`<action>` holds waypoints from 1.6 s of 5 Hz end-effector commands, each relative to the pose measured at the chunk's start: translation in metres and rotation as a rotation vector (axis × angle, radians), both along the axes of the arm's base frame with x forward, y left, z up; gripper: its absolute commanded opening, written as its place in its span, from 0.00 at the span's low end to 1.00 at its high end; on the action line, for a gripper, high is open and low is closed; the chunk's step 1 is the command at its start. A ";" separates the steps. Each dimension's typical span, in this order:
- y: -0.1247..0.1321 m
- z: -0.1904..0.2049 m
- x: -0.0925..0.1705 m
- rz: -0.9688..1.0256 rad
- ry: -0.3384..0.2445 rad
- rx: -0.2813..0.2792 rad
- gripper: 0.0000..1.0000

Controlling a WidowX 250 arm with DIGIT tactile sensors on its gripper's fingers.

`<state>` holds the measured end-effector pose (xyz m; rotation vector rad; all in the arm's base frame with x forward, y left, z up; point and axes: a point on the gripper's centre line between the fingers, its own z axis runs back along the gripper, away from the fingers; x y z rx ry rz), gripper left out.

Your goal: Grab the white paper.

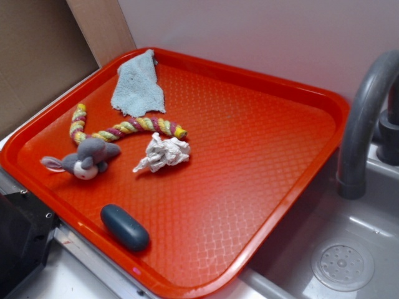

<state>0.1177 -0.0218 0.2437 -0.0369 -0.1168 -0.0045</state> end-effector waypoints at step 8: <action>-0.069 -0.177 0.096 -0.480 -0.001 0.162 1.00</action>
